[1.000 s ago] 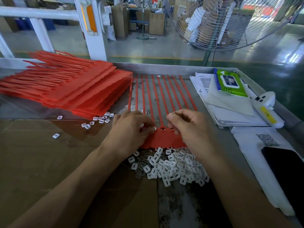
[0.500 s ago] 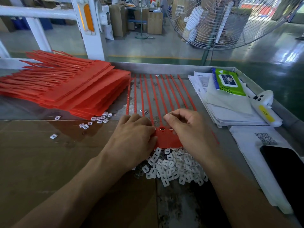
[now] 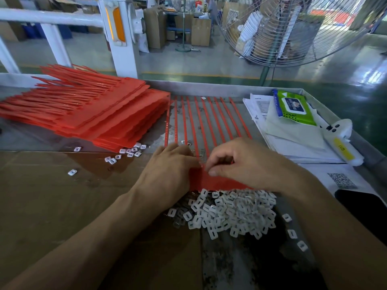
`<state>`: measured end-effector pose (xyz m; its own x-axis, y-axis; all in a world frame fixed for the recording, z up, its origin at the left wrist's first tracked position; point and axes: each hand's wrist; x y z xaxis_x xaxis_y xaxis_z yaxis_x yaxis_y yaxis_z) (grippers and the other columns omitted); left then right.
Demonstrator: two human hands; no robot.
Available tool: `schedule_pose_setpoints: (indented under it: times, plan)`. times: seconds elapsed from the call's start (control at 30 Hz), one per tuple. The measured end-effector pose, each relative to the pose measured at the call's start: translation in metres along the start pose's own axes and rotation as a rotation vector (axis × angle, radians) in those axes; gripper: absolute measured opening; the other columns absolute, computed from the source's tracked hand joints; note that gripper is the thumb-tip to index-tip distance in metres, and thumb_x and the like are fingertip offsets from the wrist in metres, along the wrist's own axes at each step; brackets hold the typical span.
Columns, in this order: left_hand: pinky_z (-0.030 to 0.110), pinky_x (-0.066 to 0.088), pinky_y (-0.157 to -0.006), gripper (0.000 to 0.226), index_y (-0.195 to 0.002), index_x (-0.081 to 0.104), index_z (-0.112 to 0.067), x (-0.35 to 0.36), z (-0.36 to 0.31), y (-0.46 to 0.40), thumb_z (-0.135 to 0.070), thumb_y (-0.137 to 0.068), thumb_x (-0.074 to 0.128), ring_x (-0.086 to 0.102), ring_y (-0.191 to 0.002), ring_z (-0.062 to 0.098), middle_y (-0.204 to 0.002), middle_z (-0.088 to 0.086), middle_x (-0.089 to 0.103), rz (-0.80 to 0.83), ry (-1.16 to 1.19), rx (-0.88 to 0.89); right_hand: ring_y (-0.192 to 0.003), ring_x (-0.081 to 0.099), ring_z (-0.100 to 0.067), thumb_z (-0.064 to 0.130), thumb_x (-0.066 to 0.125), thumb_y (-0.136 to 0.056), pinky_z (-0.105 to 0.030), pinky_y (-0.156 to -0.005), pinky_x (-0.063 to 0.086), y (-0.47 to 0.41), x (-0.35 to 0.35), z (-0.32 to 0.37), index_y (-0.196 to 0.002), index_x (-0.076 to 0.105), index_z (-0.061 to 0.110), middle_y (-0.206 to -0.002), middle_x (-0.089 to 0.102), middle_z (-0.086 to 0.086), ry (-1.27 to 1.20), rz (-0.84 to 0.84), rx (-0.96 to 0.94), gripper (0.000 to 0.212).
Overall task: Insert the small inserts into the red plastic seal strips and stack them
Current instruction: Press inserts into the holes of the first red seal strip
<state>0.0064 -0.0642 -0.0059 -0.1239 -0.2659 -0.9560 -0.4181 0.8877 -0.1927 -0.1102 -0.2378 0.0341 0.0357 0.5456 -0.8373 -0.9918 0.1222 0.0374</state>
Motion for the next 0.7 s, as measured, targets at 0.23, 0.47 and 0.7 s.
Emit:
schedule_pose_setpoints:
  times: [0.23,0.47,0.7]
  plan:
    - [0.043,0.047,-0.1,0.047,-0.12,0.074,-0.021,0.006,0.01,0.003,0.004,-0.09,0.048,0.056,-0.115,0.019,-0.12,-0.002,0.065,-0.093,0.279,-0.047,-0.092,0.062,0.003,0.036,0.081,-0.087,-0.017,-0.076,0.044,0.006,0.022,-0.011,-0.102,0.074,0.041,-0.098,0.064,0.022,0.035,0.064,-0.128,0.017]
    - [0.037,0.047,-0.1,0.043,-0.116,0.075,-0.018,0.006,0.013,0.002,0.005,-0.087,0.054,0.059,-0.112,0.016,-0.116,-0.002,0.067,-0.118,0.345,-0.05,-0.089,0.059,0.001,0.035,0.081,-0.086,-0.016,-0.075,0.039,0.005,0.027,-0.009,-0.098,0.074,0.038,-0.095,0.061,0.019,0.048,0.041,-0.177,0.014]
    - [0.031,0.049,-0.098,0.038,-0.115,0.075,-0.027,0.004,0.019,0.002,-0.003,-0.095,0.052,0.059,-0.109,0.004,-0.116,-0.012,0.065,-0.101,0.388,-0.072,-0.079,0.066,0.002,0.033,0.078,-0.09,-0.015,-0.068,0.048,0.008,0.025,-0.018,-0.09,0.07,0.037,-0.089,0.07,0.019,-0.165,-0.021,-0.095,0.009]
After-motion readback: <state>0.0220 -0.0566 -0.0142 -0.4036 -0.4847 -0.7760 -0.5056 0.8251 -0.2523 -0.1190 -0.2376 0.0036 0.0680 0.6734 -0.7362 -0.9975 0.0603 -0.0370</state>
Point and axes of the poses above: each hand's wrist, its own y-axis away from the middle knuckle, its own x-axis out of the palm, z = x × y
